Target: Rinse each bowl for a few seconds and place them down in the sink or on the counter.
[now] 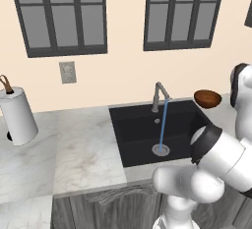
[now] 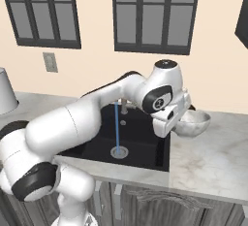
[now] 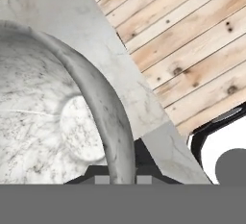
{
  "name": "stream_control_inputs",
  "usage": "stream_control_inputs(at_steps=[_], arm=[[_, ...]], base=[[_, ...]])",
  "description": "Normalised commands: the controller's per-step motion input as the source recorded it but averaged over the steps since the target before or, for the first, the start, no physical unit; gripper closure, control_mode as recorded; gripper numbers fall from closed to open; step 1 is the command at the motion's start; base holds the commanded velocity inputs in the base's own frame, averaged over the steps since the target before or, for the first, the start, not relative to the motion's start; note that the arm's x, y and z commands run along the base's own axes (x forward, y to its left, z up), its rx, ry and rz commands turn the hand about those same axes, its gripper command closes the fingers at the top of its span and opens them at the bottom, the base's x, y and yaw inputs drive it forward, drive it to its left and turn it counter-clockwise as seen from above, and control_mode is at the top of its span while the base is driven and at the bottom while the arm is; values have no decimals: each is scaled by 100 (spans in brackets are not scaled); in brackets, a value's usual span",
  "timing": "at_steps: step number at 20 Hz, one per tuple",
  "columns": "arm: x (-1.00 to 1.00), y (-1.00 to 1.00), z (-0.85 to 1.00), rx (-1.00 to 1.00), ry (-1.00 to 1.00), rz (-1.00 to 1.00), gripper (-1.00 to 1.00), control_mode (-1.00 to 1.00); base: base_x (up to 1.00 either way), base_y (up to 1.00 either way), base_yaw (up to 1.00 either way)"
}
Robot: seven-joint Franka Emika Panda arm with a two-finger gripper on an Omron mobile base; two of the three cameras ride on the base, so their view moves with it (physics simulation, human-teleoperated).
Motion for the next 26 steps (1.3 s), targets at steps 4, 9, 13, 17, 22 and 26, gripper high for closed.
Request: stream_control_inputs(at_steps=[4,9,13,17,22,26], arm=[[-32,31,30,0,0,26,100,-100],[-17,20,26,0,0,22,100,-100],[-1,17,11,2,6,19,100,-100],[0,13,4,5,8,19,100,-100],[0,7,0,7,5,22,100,-100],[0,12,0,2,0,24,100,-100]], base=[[0,0,0],[0,0,0],[0,0,0],[0,0,0],[0,0,0],[0,0,0]])
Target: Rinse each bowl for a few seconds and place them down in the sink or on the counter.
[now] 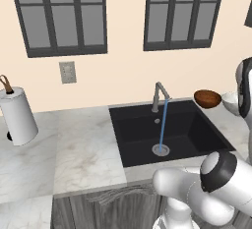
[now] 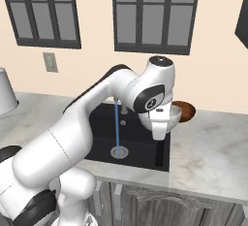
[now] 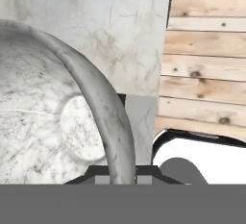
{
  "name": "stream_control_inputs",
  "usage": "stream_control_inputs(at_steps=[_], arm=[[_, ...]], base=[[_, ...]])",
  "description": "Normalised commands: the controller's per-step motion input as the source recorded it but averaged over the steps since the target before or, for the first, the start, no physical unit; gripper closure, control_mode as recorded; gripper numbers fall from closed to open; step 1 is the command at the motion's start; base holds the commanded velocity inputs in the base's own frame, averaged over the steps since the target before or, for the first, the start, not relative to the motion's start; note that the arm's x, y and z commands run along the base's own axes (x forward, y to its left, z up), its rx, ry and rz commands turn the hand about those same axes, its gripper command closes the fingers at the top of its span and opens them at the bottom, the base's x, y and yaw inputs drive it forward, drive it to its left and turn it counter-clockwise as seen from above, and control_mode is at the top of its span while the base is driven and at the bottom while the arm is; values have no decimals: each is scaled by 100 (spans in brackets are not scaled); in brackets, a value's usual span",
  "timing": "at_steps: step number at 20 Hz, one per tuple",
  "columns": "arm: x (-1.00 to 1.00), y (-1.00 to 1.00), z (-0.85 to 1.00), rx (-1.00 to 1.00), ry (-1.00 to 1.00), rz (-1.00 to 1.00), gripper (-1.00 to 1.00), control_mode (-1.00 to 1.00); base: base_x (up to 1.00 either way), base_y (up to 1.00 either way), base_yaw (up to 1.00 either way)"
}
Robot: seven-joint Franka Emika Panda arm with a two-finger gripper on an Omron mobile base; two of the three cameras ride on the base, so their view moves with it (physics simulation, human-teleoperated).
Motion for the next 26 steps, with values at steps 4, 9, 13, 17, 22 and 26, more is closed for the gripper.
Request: stream_control_inputs(at_steps=[4,9,13,17,22,26], arm=[[0,19,0,0,-4,22,100,-100],[0,22,0,0,0,18,100,-100],[0,29,0,0,0,13,100,-100],[3,24,-2,0,0,6,100,-100],[0,16,-3,0,0,6,100,-100],[0,16,-5,1,0,6,100,-100]], base=[[0,0,0],[0,0,0],[0,0,0],[0,0,0],[0,0,0],[0,0,0]])
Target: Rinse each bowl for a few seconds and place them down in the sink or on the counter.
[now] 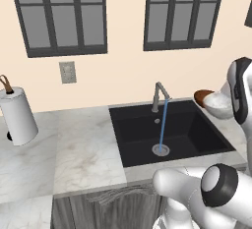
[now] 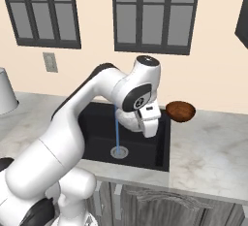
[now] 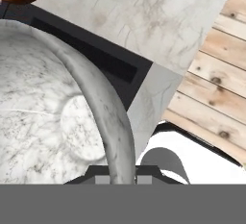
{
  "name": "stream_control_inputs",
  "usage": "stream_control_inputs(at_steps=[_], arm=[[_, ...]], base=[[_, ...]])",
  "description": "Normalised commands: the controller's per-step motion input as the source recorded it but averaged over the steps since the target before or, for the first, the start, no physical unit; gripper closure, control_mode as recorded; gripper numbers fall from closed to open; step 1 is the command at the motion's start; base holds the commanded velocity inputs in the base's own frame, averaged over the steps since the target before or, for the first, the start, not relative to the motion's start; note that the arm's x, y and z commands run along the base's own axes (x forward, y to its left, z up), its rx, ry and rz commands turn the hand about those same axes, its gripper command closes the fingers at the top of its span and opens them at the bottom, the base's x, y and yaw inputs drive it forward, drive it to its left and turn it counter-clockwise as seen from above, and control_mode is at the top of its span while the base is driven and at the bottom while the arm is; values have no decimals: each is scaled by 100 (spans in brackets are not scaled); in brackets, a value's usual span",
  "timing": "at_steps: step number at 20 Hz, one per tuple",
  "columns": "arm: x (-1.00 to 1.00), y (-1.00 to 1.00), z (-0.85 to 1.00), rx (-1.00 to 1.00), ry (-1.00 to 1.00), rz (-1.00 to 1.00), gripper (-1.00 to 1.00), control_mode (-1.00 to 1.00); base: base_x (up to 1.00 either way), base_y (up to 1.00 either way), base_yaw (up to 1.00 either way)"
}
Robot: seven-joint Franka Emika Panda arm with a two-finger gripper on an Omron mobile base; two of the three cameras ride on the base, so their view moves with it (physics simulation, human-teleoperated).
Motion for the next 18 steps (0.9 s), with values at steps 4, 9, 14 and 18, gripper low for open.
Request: stream_control_inputs(at_steps=[4,9,14,18], arm=[[0,12,-6,2,0,6,100,-100],[0,10,-1,1,0,7,100,-100],[0,6,-7,4,0,8,100,-100],[0,4,-5,3,0,9,100,-100]], base=[[0,0,0],[0,0,0],[0,0,0],[0,0,0]])
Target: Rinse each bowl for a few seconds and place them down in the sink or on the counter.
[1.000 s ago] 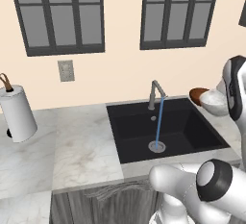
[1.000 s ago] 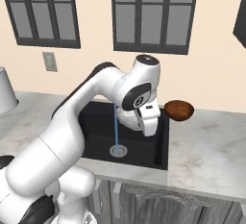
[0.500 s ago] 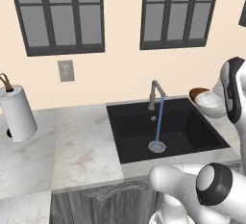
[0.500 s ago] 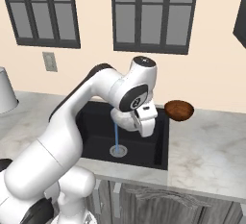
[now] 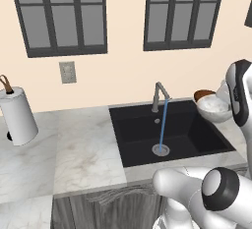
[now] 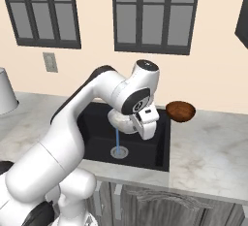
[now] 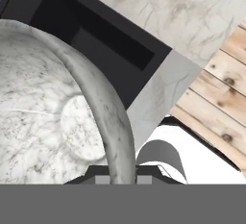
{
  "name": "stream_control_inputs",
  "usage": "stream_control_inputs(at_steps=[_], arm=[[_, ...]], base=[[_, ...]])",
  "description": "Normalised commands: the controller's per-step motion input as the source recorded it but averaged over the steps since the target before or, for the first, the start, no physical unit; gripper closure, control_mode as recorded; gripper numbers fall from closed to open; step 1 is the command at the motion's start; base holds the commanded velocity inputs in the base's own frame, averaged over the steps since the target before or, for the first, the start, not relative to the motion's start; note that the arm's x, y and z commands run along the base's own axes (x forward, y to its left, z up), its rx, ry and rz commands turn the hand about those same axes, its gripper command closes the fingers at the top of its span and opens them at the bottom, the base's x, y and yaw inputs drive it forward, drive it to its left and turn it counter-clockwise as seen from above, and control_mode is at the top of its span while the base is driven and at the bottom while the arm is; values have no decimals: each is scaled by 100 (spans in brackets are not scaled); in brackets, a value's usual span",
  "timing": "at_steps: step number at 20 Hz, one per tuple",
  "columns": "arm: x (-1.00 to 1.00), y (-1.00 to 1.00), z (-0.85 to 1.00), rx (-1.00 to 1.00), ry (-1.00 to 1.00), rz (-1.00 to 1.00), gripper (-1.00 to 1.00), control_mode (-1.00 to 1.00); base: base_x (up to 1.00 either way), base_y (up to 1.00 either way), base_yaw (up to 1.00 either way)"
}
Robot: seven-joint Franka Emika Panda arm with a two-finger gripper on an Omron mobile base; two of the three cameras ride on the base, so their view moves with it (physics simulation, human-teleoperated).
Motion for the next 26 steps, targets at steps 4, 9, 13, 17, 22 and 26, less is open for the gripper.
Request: stream_control_inputs(at_steps=[4,9,13,17,22,26], arm=[[3,5,-3,2,0,8,100,-100],[4,10,-1,1,0,7,100,-100],[1,16,-3,0,0,6,100,-100],[0,14,-7,2,0,6,100,-100],[0,13,-9,3,0,6,100,-100],[3,7,-10,5,0,7,100,-100]], base=[[0,0,0],[0,0,0],[0,0,0],[0,0,0],[0,0,0],[0,0,0]])
